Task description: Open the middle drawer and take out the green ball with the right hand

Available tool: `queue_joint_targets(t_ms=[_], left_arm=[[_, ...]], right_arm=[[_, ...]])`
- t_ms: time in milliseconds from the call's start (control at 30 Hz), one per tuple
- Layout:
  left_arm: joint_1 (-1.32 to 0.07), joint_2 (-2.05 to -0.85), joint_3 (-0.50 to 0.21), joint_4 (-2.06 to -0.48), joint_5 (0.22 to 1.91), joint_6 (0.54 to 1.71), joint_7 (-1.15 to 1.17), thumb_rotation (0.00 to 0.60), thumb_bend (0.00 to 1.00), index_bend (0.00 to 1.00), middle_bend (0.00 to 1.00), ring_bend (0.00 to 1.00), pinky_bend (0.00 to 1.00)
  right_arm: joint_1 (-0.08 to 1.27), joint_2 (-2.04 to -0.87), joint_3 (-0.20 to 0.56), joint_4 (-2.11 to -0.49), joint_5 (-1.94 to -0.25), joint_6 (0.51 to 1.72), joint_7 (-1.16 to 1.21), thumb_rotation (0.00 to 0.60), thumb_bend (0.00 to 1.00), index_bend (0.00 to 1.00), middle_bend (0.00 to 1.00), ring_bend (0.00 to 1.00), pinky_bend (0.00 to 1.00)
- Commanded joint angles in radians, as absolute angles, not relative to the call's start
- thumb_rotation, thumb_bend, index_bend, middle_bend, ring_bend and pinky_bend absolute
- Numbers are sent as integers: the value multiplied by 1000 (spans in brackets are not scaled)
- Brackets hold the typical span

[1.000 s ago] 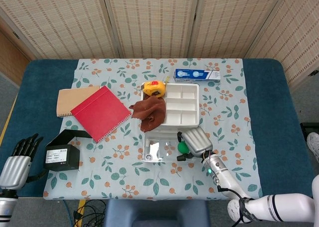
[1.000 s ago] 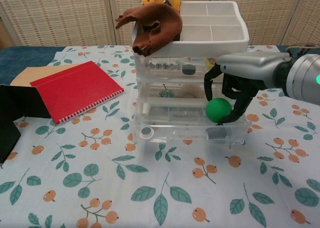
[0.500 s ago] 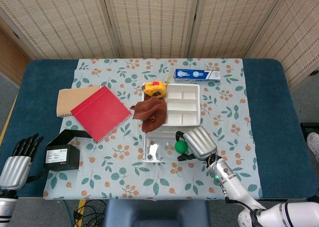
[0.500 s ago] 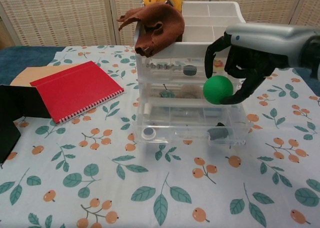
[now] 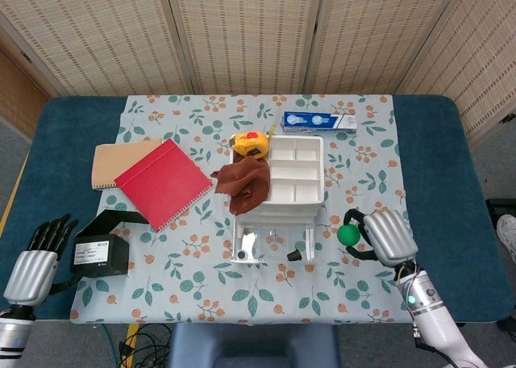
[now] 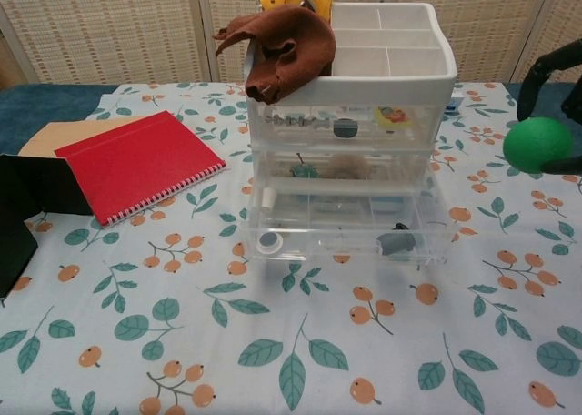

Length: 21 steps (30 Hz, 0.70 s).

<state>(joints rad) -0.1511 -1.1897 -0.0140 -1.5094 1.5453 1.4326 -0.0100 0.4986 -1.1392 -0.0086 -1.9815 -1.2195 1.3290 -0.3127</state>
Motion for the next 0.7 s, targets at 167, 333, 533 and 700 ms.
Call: queue_joint_targets(t_ms=[167, 333, 533, 700], left_arm=[[-157, -1185, -15, -1530, 1546, 1428, 12, 600, 144, 27, 0, 14, 58], [-157, -1181, -16, -1541, 1540, 1426, 25, 600, 144, 27, 0, 14, 58], [-155, -1179, -14, -1545, 1534, 1422, 29, 600, 144, 27, 0, 14, 58], [-154, -1180, -13, -1543, 1532, 1423, 28, 600, 144, 27, 0, 14, 58]], right_arm=[[471, -1264, -15, -1723, -1227, 1237, -230, 600, 468, 601, 919, 1000, 1000], [493, -1351, 3, -1602, -1239, 1166, -199, 600, 441, 601, 918, 1000, 1000], [508, -1419, 20, -1524, -1259, 1123, -181, 600, 412, 523, 909, 1000, 1000], [511, -1436, 26, -1508, -1265, 1097, -183, 600, 389, 379, 882, 1000, 1000]])
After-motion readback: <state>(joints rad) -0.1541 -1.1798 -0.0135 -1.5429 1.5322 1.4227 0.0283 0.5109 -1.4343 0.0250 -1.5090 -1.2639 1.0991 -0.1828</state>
